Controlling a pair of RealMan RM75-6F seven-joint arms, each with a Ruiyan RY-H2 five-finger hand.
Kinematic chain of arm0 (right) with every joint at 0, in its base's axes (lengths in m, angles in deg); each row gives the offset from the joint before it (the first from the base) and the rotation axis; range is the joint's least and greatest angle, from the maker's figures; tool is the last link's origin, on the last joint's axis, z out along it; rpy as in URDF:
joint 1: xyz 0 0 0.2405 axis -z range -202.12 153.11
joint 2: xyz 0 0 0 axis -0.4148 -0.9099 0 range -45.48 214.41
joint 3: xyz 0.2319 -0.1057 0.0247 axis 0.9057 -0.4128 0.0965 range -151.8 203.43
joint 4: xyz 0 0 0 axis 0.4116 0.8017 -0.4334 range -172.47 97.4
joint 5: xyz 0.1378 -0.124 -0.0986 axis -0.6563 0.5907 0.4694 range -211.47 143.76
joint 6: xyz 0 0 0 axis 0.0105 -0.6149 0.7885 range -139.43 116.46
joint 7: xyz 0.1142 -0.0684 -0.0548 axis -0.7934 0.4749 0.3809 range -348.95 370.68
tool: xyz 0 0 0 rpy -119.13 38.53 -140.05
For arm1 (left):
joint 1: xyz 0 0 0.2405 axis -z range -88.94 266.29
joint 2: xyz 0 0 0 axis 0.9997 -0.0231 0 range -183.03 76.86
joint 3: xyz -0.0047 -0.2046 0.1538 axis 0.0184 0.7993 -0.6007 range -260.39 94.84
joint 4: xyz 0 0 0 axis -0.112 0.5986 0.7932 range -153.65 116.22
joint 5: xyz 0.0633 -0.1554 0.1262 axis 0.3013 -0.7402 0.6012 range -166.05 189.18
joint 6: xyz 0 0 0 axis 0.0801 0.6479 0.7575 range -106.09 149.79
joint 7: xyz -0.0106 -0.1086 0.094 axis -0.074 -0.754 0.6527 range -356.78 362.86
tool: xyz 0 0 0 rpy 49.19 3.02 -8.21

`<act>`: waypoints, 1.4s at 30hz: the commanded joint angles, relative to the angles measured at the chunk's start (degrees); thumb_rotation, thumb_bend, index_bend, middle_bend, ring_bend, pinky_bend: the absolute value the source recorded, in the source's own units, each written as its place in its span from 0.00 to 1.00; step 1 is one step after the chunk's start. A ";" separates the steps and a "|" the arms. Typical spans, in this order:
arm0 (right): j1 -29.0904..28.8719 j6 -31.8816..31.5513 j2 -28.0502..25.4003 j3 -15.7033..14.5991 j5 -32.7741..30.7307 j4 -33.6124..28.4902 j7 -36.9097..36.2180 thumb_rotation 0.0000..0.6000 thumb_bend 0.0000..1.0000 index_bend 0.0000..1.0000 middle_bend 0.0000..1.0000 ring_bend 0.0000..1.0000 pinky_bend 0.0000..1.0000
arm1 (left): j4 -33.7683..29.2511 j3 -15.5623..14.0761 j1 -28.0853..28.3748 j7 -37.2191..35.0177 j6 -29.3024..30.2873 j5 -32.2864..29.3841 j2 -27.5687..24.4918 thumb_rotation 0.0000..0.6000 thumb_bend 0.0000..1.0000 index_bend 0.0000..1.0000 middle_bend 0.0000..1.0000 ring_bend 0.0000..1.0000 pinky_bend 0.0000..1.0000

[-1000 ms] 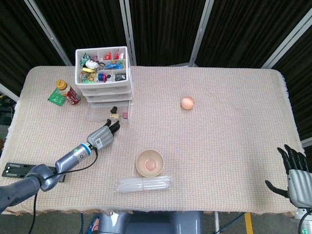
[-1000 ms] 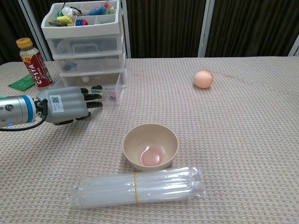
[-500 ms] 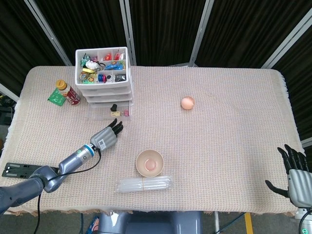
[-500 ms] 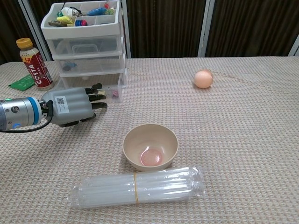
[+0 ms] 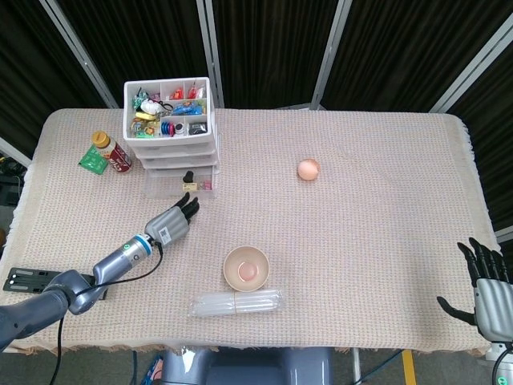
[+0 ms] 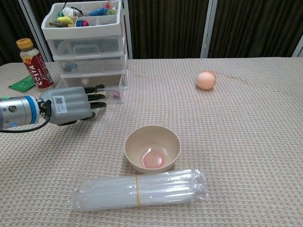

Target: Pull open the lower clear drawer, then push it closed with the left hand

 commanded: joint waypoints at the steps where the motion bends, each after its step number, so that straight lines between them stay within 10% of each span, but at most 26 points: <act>1: -0.01 -0.02 0.02 0.02 0.01 -0.05 0.05 1.00 0.08 0.09 0.00 0.00 0.00 | 0.38 -0.10 -0.25 -0.32 0.00 -0.32 -0.50 1.00 0.50 0.27 0.08 0.00 0.09; 42: 0.59 -0.14 -0.45 0.53 -2.21 -1.23 0.21 1.00 0.08 0.09 0.00 0.00 0.00 | 19.17 2.36 3.55 -8.02 -5.42 -4.26 8.15 1.00 0.50 0.27 0.08 0.00 0.09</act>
